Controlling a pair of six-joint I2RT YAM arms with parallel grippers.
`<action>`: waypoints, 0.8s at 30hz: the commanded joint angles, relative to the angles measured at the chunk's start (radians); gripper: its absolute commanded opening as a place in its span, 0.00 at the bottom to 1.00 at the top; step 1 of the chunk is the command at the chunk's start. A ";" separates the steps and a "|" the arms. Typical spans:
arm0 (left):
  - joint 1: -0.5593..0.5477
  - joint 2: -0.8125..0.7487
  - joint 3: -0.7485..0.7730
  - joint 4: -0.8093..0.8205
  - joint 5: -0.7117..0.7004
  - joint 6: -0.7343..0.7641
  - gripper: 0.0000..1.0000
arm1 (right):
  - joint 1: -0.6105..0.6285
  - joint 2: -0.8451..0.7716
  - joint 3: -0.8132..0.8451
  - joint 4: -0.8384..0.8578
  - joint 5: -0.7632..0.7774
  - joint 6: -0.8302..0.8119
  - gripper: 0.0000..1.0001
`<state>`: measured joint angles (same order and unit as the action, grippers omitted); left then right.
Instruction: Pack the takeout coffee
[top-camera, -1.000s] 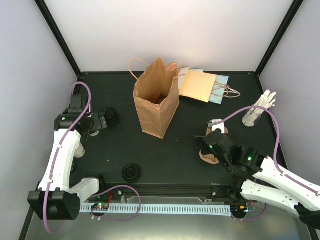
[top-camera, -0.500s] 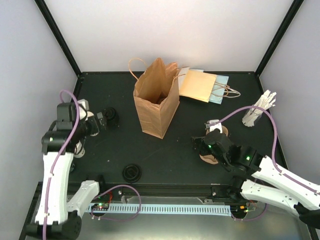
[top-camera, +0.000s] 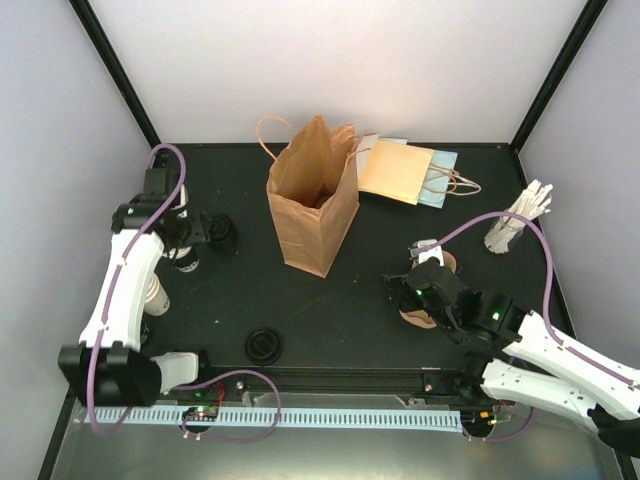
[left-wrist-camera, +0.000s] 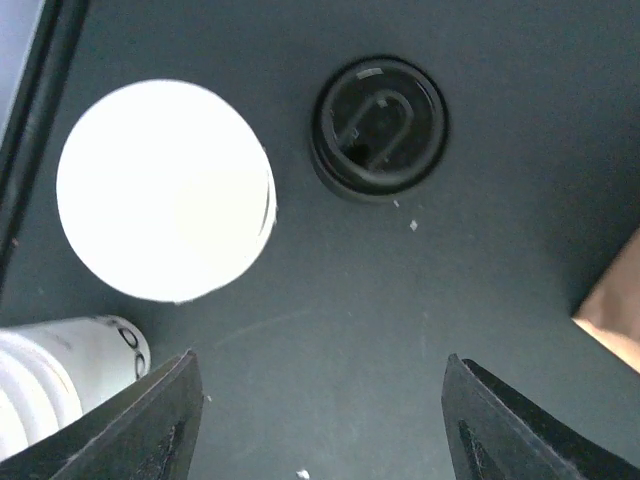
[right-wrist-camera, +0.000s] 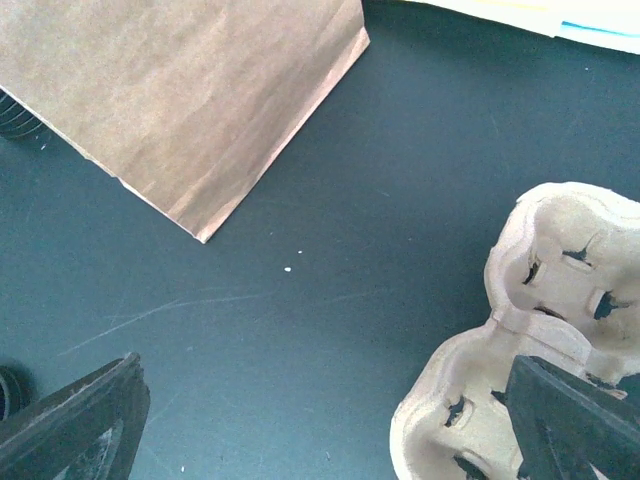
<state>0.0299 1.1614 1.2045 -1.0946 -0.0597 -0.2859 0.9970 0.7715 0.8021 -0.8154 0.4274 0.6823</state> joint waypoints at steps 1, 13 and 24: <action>0.006 0.173 0.131 -0.016 -0.152 0.014 0.66 | -0.005 -0.021 0.035 -0.033 0.005 0.002 1.00; 0.057 0.398 0.193 0.000 -0.126 0.055 0.40 | -0.004 -0.040 0.027 -0.026 -0.005 0.000 1.00; 0.064 0.472 0.187 0.006 -0.152 0.055 0.28 | -0.005 -0.038 0.026 -0.021 -0.006 -0.004 1.00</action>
<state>0.0856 1.6176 1.3590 -1.0912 -0.1844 -0.2420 0.9970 0.7387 0.8078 -0.8379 0.4232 0.6823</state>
